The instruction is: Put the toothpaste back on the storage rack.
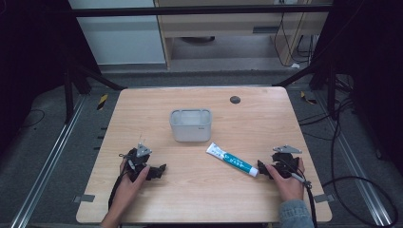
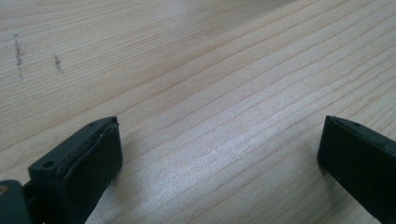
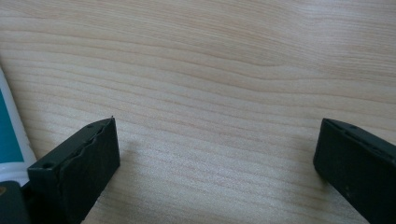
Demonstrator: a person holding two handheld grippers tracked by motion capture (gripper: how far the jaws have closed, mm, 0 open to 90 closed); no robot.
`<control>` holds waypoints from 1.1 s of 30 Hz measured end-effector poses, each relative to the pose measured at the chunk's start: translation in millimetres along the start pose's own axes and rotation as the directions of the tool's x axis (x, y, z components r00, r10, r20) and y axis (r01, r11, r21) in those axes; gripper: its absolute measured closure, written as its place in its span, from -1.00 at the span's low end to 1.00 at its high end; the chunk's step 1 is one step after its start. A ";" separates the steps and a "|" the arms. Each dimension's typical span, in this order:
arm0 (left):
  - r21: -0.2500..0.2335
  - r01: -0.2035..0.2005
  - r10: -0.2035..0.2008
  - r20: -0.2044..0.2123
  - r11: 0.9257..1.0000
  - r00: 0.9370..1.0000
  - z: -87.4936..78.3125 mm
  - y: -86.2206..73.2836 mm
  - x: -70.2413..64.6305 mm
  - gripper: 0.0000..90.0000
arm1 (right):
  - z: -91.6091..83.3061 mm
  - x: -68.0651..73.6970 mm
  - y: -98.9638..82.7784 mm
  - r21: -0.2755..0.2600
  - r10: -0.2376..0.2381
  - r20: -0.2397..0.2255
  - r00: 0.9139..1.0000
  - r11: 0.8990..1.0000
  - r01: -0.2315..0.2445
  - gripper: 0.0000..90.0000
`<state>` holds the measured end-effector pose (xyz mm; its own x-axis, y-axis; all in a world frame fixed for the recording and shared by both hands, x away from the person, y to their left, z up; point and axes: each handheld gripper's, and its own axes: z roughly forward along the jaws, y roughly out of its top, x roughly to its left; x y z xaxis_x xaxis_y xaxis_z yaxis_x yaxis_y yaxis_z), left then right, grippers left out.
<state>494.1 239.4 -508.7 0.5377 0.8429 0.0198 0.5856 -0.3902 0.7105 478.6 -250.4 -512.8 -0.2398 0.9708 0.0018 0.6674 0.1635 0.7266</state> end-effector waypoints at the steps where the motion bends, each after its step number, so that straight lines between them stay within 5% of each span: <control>1: 0.000 0.000 0.000 -0.001 1.000 1.000 0.0 0.0 -0.1 -1.00 | -0.2 -0.2 -0.1 -0.001 -0.001 -0.003 1.000 1.000 0.001 -0.98; 9: 0.000 0.007 -0.007 -0.006 1.000 1.000 0.6 0.6 -0.5 -1.00 | -14.4 1.2 -2.7 -0.014 -0.041 -0.024 0.999 0.999 0.041 -0.86; 15: 0.000 0.008 -0.008 -0.006 1.000 1.000 0.7 0.7 -0.5 -1.00 | -40.5 14.9 12.5 0.028 -0.150 -0.068 0.986 0.988 0.152 -0.75; 17: 0.000 0.009 -0.009 -0.006 1.000 1.000 0.8 0.7 -0.6 -1.00 | -52.2 26.6 24.2 0.033 -0.206 -0.094 0.974 0.977 0.210 -0.68; 19: -0.001 0.009 -0.009 -0.007 1.000 1.000 0.8 0.7 -0.6 -1.00 | -53.8 29.8 26.5 0.043 -0.217 -0.106 0.970 0.974 0.223 -0.67; 25: 0.000 0.011 -0.011 -0.008 1.000 1.000 1.0 0.9 -0.7 -1.00 | -54.6 58.3 45.6 0.082 -0.339 -0.179 0.924 0.930 0.358 -0.55; 33: -0.001 0.013 -0.013 -0.010 1.000 1.000 1.2 1.1 -0.9 -1.00 | -43.0 82.6 76.3 0.113 -0.369 -0.270 0.889 0.905 0.410 -0.43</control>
<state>495.0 237.8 -508.7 0.5239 0.8516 0.0177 0.5922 -0.3791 0.7111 479.3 -165.2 -427.6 -0.6497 0.7559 -0.0813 0.5854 0.5656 0.5809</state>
